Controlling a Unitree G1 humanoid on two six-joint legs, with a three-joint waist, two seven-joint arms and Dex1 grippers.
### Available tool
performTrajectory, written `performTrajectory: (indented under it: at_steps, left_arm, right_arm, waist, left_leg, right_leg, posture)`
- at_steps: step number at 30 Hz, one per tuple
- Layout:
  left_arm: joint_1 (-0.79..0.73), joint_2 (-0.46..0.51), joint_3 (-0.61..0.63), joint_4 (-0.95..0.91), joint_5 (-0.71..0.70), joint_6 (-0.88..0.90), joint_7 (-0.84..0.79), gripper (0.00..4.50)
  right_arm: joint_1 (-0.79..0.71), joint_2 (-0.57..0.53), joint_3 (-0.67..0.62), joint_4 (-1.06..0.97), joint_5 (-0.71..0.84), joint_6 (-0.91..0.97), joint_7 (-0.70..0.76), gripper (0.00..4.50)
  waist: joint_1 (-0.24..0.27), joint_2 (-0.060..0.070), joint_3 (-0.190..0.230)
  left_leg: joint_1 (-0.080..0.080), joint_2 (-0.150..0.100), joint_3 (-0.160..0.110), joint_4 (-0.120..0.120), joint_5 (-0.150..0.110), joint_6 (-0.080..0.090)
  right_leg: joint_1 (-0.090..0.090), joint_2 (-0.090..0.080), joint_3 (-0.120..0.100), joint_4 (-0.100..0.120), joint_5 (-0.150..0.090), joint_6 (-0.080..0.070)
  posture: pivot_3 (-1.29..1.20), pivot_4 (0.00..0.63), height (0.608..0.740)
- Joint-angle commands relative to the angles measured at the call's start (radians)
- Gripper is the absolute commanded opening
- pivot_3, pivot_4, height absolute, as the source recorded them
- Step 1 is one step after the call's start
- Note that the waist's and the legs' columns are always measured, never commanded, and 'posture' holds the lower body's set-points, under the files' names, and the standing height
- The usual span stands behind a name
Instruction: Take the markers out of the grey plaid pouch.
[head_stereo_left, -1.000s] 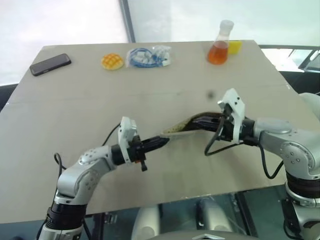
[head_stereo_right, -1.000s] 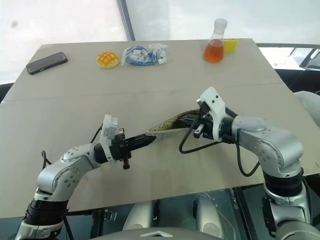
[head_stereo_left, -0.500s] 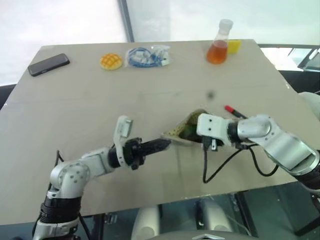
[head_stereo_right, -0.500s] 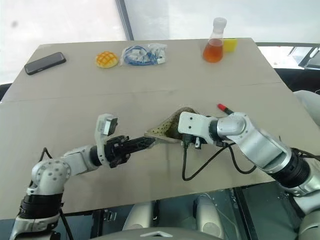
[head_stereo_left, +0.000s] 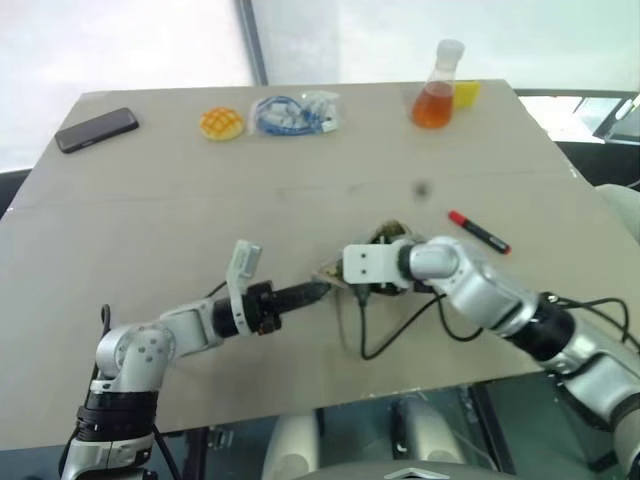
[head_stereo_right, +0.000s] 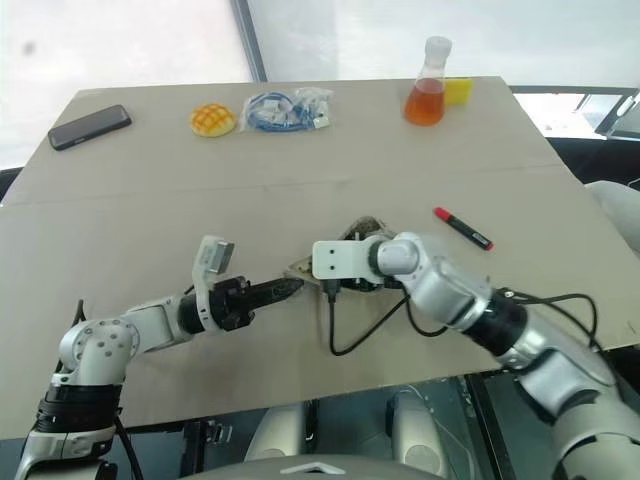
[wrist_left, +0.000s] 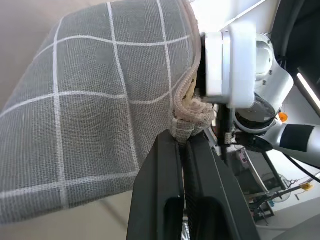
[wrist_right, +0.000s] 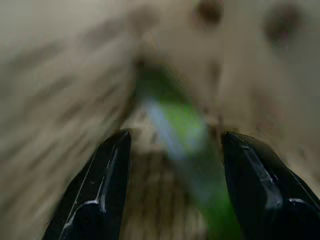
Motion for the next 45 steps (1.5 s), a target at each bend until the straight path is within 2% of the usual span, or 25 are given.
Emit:
performTrajectory:
  at_steps: [1,2,3,6,8,10,12,15,20,25,28,30,34,36,40,45]
  left_arm:
    - [0.015,-0.011,-0.008,-0.052,0.005,-0.018,-0.020,0.00]
    - [0.021,-0.013,-0.005,-0.058,0.005,-0.022,-0.017,0.00]
    - [0.026,-0.015,-0.002,-0.062,0.011,-0.030,-0.014,0.00]
    - [0.034,-0.021,0.012,-0.058,0.039,-0.060,-0.006,0.00]
    - [0.036,-0.023,0.009,-0.049,0.101,-0.124,-0.003,0.00]
    - [0.036,-0.032,0.002,-0.034,0.174,-0.205,0.004,0.00]
    - [0.019,-0.034,-0.030,0.010,0.317,-0.356,0.004,0.00]
    - [0.009,-0.036,-0.075,0.092,0.467,-0.540,-0.026,0.00]
    - [-0.041,-0.043,-0.092,0.196,0.584,-0.723,-0.038,0.00]
    - [-0.078,-0.030,-0.080,0.270,0.654,-0.872,-0.046,0.00]
    - [-0.078,-0.015,-0.078,0.310,0.718,-0.971,-0.028,0.00]
    - [-0.072,-0.007,-0.077,0.325,0.740,-1.013,-0.026,0.00]
    - [-0.063,0.016,-0.089,0.378,0.788,-1.084,-0.028,0.00]
    - [-0.069,0.017,-0.084,0.406,0.803,-1.116,-0.012,0.00]
    - [-0.094,0.022,-0.087,0.432,0.813,-1.160,0.006,0.00]
    - [-0.136,-0.005,-0.091,0.408,0.798,-1.151,0.013,0.00]
  right_arm:
    - [0.023,0.048,-0.013,0.108,-0.042,-0.060,-0.047,2.93]
    - [0.030,0.052,-0.022,0.121,-0.052,-0.074,-0.047,2.41]
    - [0.040,0.043,-0.037,0.110,-0.055,-0.076,-0.039,2.16]
    - [0.082,-0.007,-0.111,0.007,-0.042,-0.064,-0.006,0.80]
    - [0.118,-0.049,-0.175,-0.101,-0.005,-0.039,0.041,0.36]
    - [0.148,-0.081,-0.256,-0.223,0.064,0.030,0.101,0.36]
    - [0.174,-0.107,-0.381,-0.367,0.191,0.141,0.164,0.36]
    - [0.207,-0.113,-0.538,-0.493,0.341,0.289,0.189,0.36]
    - [0.263,-0.083,-0.762,-0.598,0.609,0.510,0.189,0.36]
    - [0.251,0.104,-1.085,-0.638,0.880,0.677,0.001,0.36]
    - [0.163,0.237,-1.331,-0.596,1.088,0.673,-0.250,0.36]
    - [0.123,0.255,-1.435,-0.562,1.207,0.651,-0.403,0.36]
    - [0.115,0.177,-1.528,-0.483,1.416,0.584,-0.602,0.36]
    - [0.090,0.159,-1.584,-0.380,1.618,0.471,-0.758,0.36]
    - [0.134,0.084,-1.536,-0.336,1.711,0.414,-0.843,0.36]
    - [0.125,0.136,-1.384,-0.349,1.831,0.321,-0.902,0.36]
  waist:
    - [-0.001,0.000,-0.001]
    - [-0.002,0.000,-0.001]
    - [-0.001,0.000,-0.001]
    - [0.003,0.000,0.000]
    - [0.011,-0.001,-0.001]
    - [0.016,0.000,0.000]
    - [0.018,0.001,0.000]
    - [0.024,0.001,0.000]
    - [0.031,0.002,0.000]
    - [0.030,0.002,0.000]
    - [0.028,0.003,0.001]
    - [0.028,0.003,0.001]
    - [0.029,0.003,0.001]
    - [0.027,0.003,0.001]
    - [0.027,0.004,0.001]
    - [0.013,0.005,0.001]
  left_leg:
    - [0.000,0.000,0.000,0.000,0.000,0.000]
    - [0.001,0.000,0.000,0.000,0.000,0.000]
    - [0.001,0.000,0.000,0.000,0.000,0.000]
    - [0.001,0.000,0.000,0.000,0.000,0.000]
    - [0.000,0.000,-0.001,0.000,0.000,0.000]
    - [-0.001,0.000,-0.001,0.000,0.000,0.000]
    - [-0.001,-0.001,0.000,0.000,0.000,0.000]
    - [-0.001,0.000,0.000,0.000,0.000,0.000]
    - [-0.001,0.000,0.000,-0.001,0.000,0.000]
    - [-0.002,0.000,0.001,-0.001,0.000,0.000]
    - [-0.002,0.000,0.001,-0.002,0.000,0.000]
    - [-0.002,0.000,0.001,-0.003,0.000,0.000]
    - [-0.002,-0.001,0.001,-0.005,0.000,0.000]
    - [-0.002,-0.001,0.001,-0.005,0.000,0.000]
    - [-0.002,-0.001,0.001,-0.005,0.000,0.000]
    - [-0.001,0.000,0.002,-0.008,0.000,0.001]
  right_leg:
    - [0.000,0.000,0.000,0.000,0.000,0.000]
    - [0.000,0.000,0.000,0.000,0.000,0.000]
    - [0.001,0.000,0.000,0.001,0.000,0.000]
    - [0.000,0.000,0.000,0.001,0.000,0.000]
    - [0.001,0.000,-0.001,0.001,0.000,0.000]
    - [0.001,-0.001,-0.001,0.000,0.000,0.000]
    - [0.001,-0.002,-0.001,-0.001,0.000,0.000]
    - [0.001,-0.001,-0.001,-0.001,0.000,0.000]
    - [0.000,-0.002,-0.001,-0.002,0.000,0.000]
    - [0.000,-0.002,-0.001,-0.002,0.000,0.000]
    - [0.000,-0.002,-0.001,-0.002,0.000,0.000]
    - [0.000,-0.002,-0.001,-0.002,0.000,0.000]
    - [0.000,-0.002,-0.001,-0.002,0.000,0.000]
    - [0.000,-0.002,0.000,-0.002,0.000,0.000]
    - [0.000,-0.001,0.000,-0.001,0.001,0.001]
    - [-0.001,0.000,0.002,-0.003,0.002,0.005]
  posture:
    - [0.00,0.150,0.740]
    - [0.00,0.150,0.740]
    - [0.00,0.150,0.740]
    - [0.00,0.150,0.740]
    - [0.00,0.150,0.740]
    - [0.00,0.150,0.740]
    - [0.00,0.150,0.740]
    - [0.00,0.150,0.740]
    - [0.00,0.150,0.740]
    - [0.00,0.150,0.740]
    - [0.00,0.150,0.740]
    - [0.00,0.150,0.740]
    - [0.00,0.150,0.740]
    - [0.00,0.150,0.740]
    - [0.00,0.150,0.740]
    - [0.00,0.150,0.740]
